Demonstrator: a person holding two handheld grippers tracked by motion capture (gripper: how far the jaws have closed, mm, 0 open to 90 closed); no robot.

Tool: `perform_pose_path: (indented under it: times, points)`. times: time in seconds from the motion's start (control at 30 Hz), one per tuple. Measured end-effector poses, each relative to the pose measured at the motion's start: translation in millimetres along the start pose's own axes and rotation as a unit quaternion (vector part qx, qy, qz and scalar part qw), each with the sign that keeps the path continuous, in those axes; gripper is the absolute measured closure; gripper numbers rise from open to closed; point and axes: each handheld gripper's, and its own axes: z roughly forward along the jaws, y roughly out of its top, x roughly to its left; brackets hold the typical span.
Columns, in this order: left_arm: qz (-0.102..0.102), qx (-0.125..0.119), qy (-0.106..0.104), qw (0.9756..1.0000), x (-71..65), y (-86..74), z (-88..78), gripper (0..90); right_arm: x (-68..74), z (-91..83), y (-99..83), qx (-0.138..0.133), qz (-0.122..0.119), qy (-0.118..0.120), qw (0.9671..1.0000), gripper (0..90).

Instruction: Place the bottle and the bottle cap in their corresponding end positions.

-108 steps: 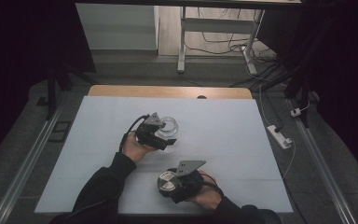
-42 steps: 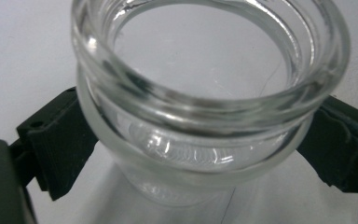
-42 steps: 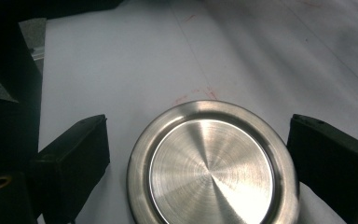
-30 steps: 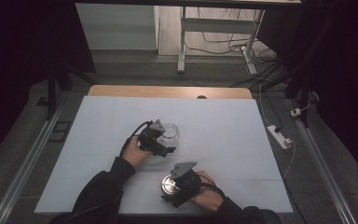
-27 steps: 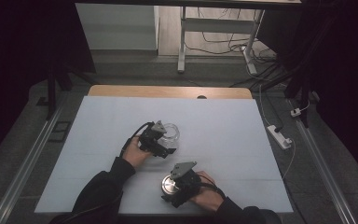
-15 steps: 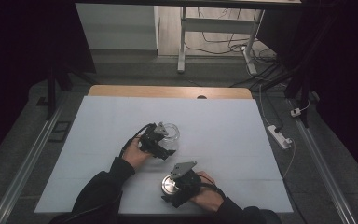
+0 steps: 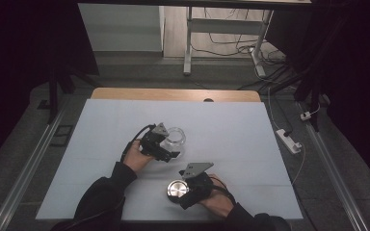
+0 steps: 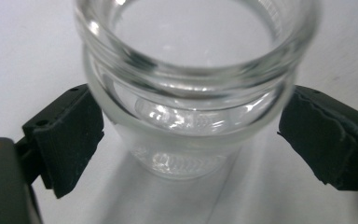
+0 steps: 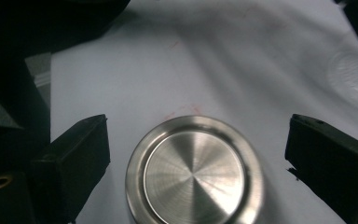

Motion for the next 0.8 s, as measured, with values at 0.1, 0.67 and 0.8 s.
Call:
perform_pose_path:
  times: [0.1, 0.67, 0.8]
  points:
    - [-0.002, -0.007, 0.003, 1.0000, -0.4, -0.6, -8.0, 7.5, -3.1, -8.0, 0.5, -0.013, 0.006, -0.004, 0.9999, 6.4]
    - [-0.005, -0.019, 0.003, 0.9998, -8.4, -11.8, -35.4, 6.7, -10.6, -33.9, 0.3, -0.042, 0.018, -0.026, 0.9986, 6.0]
    - [-0.004, -0.025, 0.004, 0.9997, -12.2, -14.2, -44.0, 6.6, -11.2, -39.5, -0.2, -0.043, 0.019, -0.031, 0.9984, 5.9]
